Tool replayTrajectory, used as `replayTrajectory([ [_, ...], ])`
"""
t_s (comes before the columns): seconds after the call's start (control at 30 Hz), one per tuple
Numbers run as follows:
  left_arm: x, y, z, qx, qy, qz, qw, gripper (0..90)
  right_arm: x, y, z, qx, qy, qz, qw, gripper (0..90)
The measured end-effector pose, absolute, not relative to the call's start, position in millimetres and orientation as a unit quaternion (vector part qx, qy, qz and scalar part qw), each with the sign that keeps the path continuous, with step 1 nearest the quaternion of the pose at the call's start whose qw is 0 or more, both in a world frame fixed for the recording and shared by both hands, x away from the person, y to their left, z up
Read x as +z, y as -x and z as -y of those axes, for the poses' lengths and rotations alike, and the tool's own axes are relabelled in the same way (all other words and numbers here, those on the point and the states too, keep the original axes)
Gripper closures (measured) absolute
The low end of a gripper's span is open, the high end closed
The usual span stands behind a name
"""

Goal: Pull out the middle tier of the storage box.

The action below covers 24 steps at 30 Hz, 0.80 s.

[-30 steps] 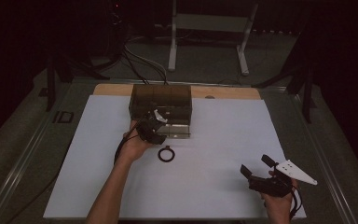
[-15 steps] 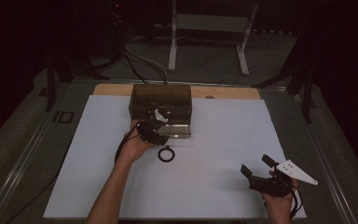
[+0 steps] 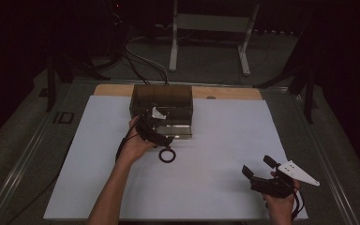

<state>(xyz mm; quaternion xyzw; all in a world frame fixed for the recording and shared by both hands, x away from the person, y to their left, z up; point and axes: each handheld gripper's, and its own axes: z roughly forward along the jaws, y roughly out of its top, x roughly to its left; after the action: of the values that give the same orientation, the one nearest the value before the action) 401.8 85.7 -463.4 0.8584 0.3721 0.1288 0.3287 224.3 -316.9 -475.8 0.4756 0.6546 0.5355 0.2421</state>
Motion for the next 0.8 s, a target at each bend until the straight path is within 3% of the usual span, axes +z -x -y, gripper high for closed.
replayTrajectory([
  [0.8, -450, -388, -94, 0.143, -0.84, -0.357, 0.383, 0.8, -476, -224, 317, 0.537, -0.475, -0.653, 0.242, 0.0],
])
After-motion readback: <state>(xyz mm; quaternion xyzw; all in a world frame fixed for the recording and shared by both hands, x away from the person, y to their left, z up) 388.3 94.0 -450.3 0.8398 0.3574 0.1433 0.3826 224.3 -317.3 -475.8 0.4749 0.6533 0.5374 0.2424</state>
